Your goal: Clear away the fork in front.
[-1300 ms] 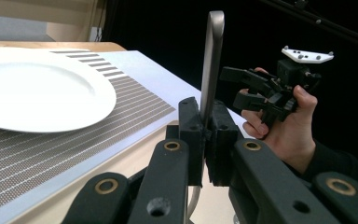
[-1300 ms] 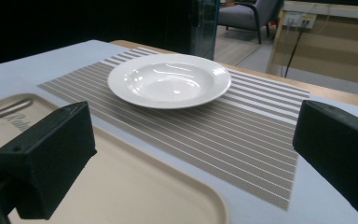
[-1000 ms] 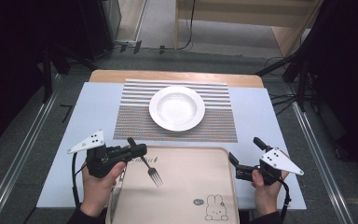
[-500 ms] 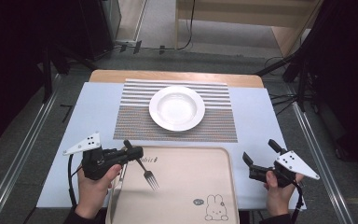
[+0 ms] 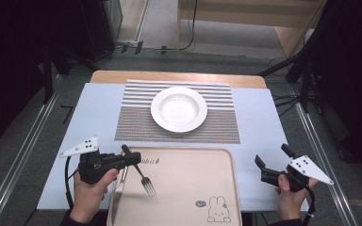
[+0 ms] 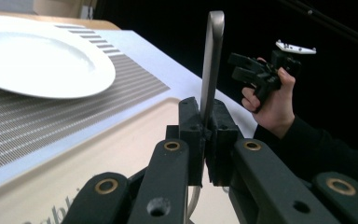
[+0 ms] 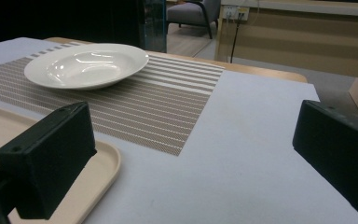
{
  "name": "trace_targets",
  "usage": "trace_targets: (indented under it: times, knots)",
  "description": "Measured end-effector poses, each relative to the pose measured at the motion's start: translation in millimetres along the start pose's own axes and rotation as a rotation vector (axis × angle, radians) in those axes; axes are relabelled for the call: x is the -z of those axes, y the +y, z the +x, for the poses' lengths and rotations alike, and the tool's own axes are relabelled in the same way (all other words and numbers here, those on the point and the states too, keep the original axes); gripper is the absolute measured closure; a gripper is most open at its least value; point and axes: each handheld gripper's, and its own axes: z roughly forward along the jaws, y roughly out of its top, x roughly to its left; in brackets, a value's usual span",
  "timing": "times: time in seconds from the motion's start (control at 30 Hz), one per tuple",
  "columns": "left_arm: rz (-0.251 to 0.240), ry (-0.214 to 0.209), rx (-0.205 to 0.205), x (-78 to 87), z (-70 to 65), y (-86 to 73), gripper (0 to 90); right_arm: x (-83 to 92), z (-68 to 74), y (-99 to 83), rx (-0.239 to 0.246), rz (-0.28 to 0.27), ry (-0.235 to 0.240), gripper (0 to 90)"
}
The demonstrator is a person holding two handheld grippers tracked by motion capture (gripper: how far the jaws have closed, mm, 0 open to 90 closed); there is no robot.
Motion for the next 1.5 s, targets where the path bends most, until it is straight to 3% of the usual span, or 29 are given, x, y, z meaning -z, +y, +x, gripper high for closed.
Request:
trace_targets:
  times: [0.93, 1.13, 1.3, 1.5]
  knots:
    - [0.201, -0.107, 0.074, -10.4, 13.3, -28.1, 86.9, 3.8, -5.8, -6.0, -0.008, 0.006, -0.023, 0.0]
    - [0.205, -0.108, 0.109, -12.5, 19.0, -31.3, 86.9, 3.5, -6.2, -6.4, -0.006, 0.009, -0.024, 0.0]
    - [0.200, -0.065, 0.112, -14.1, 22.2, -34.2, 85.9, 2.7, -5.6, -6.7, -0.008, 0.011, -0.025, 0.0]
    - [0.239, 0.064, 0.087, -19.8, 25.5, -40.0, 80.3, 1.5, -6.0, -7.4, -0.008, 0.020, -0.022, 0.0]
